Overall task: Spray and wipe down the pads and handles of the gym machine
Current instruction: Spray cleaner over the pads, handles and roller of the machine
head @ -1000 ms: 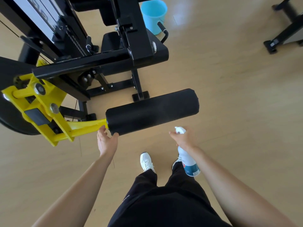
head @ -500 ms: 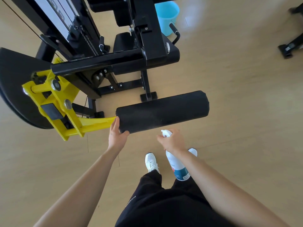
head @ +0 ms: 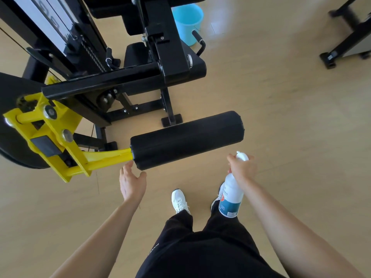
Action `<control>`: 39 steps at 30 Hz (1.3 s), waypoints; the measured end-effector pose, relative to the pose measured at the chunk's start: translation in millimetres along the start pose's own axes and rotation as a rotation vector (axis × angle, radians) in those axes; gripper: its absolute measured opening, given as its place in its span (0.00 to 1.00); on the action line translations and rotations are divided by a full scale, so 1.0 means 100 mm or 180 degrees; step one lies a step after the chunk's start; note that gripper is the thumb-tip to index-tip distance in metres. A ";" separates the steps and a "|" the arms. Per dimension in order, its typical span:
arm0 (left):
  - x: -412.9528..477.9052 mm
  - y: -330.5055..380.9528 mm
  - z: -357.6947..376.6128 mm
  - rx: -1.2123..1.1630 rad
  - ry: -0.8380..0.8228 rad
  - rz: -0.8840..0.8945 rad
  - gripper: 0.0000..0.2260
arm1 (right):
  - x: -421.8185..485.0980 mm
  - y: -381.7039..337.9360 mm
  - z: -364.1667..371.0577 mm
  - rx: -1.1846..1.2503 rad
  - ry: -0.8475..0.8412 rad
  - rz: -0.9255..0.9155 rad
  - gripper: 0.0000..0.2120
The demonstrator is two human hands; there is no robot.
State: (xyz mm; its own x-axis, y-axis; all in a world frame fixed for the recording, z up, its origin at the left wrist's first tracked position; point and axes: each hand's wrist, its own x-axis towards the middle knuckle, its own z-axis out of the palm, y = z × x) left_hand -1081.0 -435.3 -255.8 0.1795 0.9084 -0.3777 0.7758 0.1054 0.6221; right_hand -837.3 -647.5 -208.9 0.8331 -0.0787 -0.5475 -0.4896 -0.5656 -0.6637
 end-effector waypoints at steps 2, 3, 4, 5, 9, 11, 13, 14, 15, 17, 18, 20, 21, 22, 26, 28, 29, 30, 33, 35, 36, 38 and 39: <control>0.07 0.16 -0.01 0.0066 0.0083 0.0191 0.30 | -0.01 0.00 0.01 -0.0177 -0.0136 -0.0133 0.16; 0.12 0.24 -0.02 0.0122 0.0075 0.0304 0.32 | -0.02 0.01 0.04 -0.0283 -0.0245 -0.0186 0.17; 0.16 0.31 -0.02 0.0182 0.0026 0.0403 0.34 | -0.04 0.02 0.09 -0.0350 -0.0371 -0.0228 0.17; 0.21 0.36 -0.02 0.0236 -0.0055 0.0468 0.35 | -0.07 0.03 0.14 -0.0415 -0.0506 -0.0271 0.17; 0.28 0.43 0.02 0.0601 -0.0455 0.0515 0.36 | -0.30 0.03 0.31 -0.0958 -0.0873 -0.0605 0.19; 0.25 0.38 0.02 0.0723 -0.0457 0.0587 0.36 | -0.44 0.00 0.37 -0.1033 -0.1018 -0.0806 0.22; 0.21 0.30 0.01 0.0726 -0.0427 0.0648 0.35 | -0.55 -0.04 0.42 -0.1062 -0.1248 -0.0933 0.20; 0.19 0.26 0.00 0.0709 -0.0432 0.0672 0.35 | -0.60 -0.05 0.44 -0.1097 -0.1341 -0.0976 0.18; 0.16 0.21 -0.01 0.0685 -0.0436 0.0704 0.34 | -0.64 -0.06 0.45 -0.1114 -0.1402 -0.1005 0.17; 0.10 0.14 -0.01 0.0630 -0.0420 0.0753 0.34 | -0.67 -0.07 0.46 -0.1047 -0.1390 -0.0978 0.15; 0.06 0.12 -0.01 0.0603 -0.0401 0.0754 0.34 | -0.67 -0.08 0.45 -0.0984 -0.1312 -0.0899 0.14; -0.02 0.09 0.00 0.0583 -0.0362 0.0687 0.33 | -0.58 -0.06 0.40 -0.0906 -0.1100 -0.0652 0.11; -0.06 0.09 0.01 0.0586 -0.0332 0.0635 0.33 | -0.51 -0.05 0.36 -0.0875 -0.0990 -0.0543 0.12; -0.10 0.08 0.02 0.0583 -0.0305 0.0580 0.32 | -0.42 -0.02 0.32 -0.0827 -0.0883 -0.0444 0.13; -0.23 0.07 0.11 0.0523 -0.0212 0.0341 0.29 | -0.07 0.06 0.03 -0.0543 -0.0584 -0.0288 0.15; -0.26 0.08 0.15 0.0468 -0.0177 0.0186 0.26 | 0.08 0.06 -0.13 -0.0460 -0.0532 -0.0307 0.14; -0.27 0.10 0.16 0.0424 -0.0156 0.0115 0.25 | 0.15 0.05 -0.19 -0.0424 -0.0498 -0.0274 0.14; -0.27 0.13 0.17 0.0393 -0.0141 0.0045 0.23 | 0.22 0.05 -0.25 -0.0399 -0.0467 -0.0223 0.13; -0.27 0.30 0.23 0.0346 -0.0114 -0.0232 0.19 | 0.46 0.03 -0.41 -0.0471 -0.0580 -0.0168 0.16; -0.34 0.49 0.33 0.0274 -0.0054 -0.0318 0.19 | 0.59 0.02 -0.49 -0.0447 -0.0837 -0.0165 0.19; -0.41 0.61 0.40 0.0212 -0.0022 -0.0310 0.19 | 0.66 0.00 -0.53 -0.0407 -0.0989 -0.0167 0.18; -0.59 0.90 0.61 0.0069 -0.0014 -0.0205 0.18 | 0.77 -0.05 -0.67 -0.0428 -0.1324 -0.0153 0.15; -0.70 1.06 0.73 0.0017 -0.0094 -0.0140 0.17 | 0.83 -0.08 -0.75 -0.0455 -0.1451 -0.0174 0.15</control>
State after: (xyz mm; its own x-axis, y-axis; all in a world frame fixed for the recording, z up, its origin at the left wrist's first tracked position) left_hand -966.7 -517.4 -213.3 0.1629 0.8905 -0.4247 0.7865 0.1427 0.6008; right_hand -745.1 -711.4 -210.4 0.6431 0.3041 -0.7028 -0.3813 -0.6687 -0.6383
